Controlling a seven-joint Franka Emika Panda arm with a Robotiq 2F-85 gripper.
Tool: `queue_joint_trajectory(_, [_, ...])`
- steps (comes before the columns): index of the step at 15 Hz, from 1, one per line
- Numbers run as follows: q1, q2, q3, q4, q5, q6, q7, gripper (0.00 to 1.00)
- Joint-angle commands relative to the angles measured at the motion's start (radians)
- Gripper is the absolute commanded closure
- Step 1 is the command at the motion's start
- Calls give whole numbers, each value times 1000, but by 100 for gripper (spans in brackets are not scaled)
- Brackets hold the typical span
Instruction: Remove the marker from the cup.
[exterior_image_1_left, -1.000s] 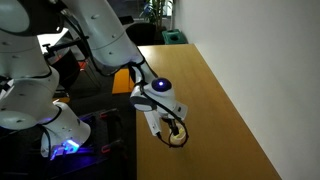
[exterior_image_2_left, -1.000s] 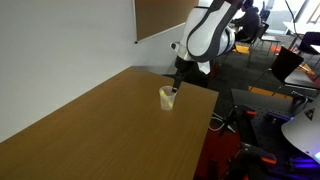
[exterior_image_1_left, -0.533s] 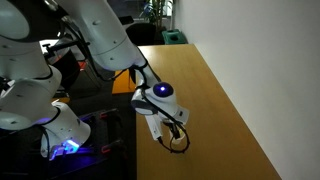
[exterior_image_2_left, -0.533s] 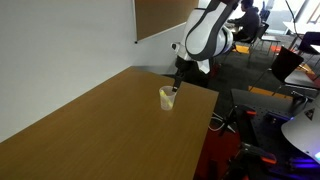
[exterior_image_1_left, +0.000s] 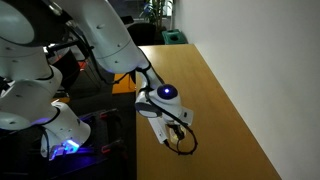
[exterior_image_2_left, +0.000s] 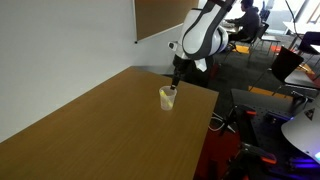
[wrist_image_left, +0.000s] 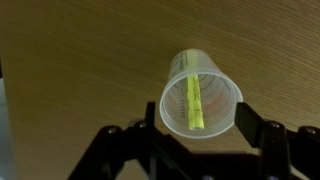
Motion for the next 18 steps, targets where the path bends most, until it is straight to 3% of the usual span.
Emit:
queue_joint_trajectory(1, [2,41,-4,50,-24,1,-17,22])
queue_joint_trajectory(6, [0,79,14,77,-21,3,-11,35])
queue_joint_trajectory(7, [-41,80,46,72,-104,6,54,37])
queue_joint_trajectory(11, [-54,86,63,69,-200,8,113,40])
queue_joint_trajectory(18, [-85,96,83,89,-266,-3,165,47])
